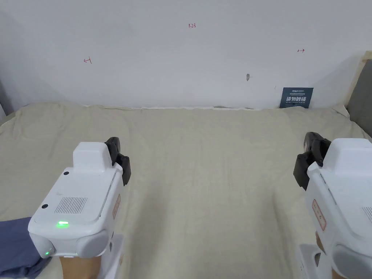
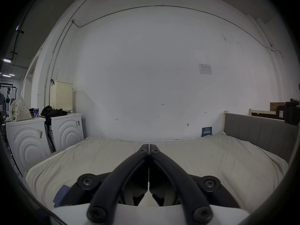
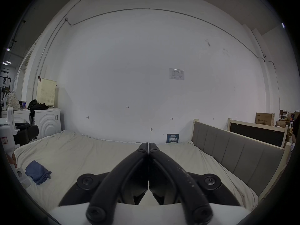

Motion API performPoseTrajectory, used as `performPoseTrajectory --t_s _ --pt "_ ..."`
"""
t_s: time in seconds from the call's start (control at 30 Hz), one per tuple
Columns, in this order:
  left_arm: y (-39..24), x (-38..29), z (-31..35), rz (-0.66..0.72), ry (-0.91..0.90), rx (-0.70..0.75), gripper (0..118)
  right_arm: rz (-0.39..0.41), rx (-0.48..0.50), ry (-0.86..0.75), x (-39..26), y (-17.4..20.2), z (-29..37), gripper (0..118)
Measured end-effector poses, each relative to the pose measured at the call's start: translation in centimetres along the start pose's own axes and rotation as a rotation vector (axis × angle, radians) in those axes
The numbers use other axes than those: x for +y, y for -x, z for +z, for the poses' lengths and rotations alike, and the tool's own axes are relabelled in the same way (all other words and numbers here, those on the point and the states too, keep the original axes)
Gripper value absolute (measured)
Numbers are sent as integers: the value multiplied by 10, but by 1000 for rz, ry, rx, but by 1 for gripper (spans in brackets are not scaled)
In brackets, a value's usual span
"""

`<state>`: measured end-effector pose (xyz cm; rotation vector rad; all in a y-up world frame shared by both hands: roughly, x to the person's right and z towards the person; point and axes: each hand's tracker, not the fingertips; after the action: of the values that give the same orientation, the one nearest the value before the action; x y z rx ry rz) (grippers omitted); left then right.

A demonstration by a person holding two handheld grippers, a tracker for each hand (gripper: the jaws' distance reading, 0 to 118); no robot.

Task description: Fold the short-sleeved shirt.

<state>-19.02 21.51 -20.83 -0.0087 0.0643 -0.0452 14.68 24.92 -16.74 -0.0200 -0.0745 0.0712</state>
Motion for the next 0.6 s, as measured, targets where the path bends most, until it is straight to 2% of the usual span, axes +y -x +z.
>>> performPoseTrajectory --t_s 0.6 --pt "1 1 4 -26 -8 -13 0 3 -1 0 0 2 3 2"
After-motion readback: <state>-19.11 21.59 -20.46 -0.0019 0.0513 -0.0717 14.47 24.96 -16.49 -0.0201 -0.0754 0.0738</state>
